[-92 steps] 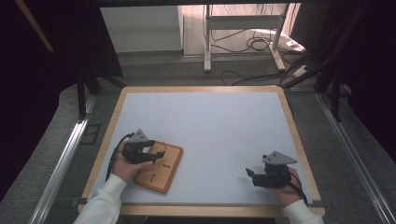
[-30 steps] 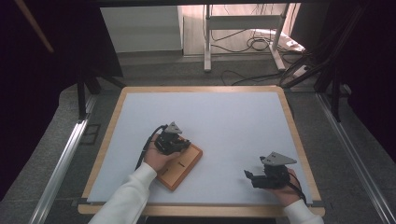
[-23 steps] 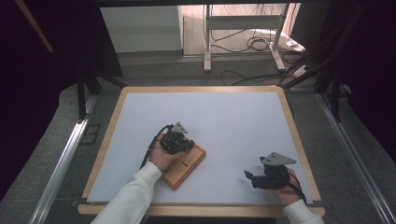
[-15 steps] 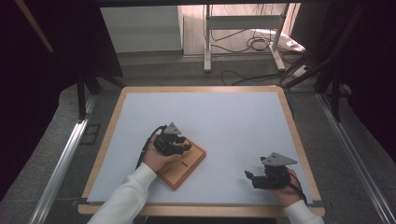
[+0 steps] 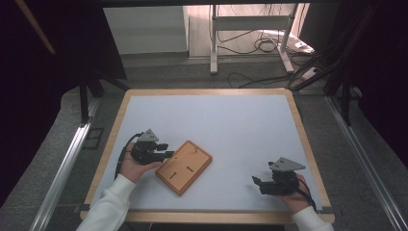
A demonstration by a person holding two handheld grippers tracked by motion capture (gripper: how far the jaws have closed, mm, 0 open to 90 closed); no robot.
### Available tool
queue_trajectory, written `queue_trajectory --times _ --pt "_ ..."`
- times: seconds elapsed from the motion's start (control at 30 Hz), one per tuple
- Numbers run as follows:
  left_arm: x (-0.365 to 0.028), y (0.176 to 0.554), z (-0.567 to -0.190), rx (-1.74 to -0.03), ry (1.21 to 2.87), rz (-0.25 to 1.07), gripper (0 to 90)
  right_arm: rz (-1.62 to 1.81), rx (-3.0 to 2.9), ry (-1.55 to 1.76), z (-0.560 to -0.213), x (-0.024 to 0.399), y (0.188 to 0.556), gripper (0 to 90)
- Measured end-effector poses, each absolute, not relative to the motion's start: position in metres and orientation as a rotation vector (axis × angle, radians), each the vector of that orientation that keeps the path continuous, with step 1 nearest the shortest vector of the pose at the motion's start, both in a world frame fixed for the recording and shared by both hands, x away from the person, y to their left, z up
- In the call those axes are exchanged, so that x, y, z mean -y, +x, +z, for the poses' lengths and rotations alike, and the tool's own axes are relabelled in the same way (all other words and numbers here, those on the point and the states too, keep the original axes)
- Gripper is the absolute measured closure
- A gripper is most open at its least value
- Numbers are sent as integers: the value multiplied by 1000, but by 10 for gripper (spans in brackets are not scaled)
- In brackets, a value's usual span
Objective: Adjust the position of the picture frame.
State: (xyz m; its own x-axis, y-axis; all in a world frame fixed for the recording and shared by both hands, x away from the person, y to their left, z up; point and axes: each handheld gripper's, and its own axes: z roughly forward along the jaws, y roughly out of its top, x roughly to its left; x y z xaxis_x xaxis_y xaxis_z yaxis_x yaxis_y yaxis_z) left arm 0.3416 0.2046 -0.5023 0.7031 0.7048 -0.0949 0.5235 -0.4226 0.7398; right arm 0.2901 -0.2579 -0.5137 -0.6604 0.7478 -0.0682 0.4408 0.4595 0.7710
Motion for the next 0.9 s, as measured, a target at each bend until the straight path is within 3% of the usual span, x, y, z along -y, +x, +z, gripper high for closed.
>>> queue_trajectory --times 0.03,0.1,0.9 --pt "-210 340 -503 -943 2138 305 825 1048 -2314 996 -514 258 290 174" --pt "-215 338 -504 -951 2145 298 897 1042 -2318 991 -514 258 290 174" --pt "-227 321 -531 -960 2243 174 900 1027 -2322 993 -516 257 291 173"
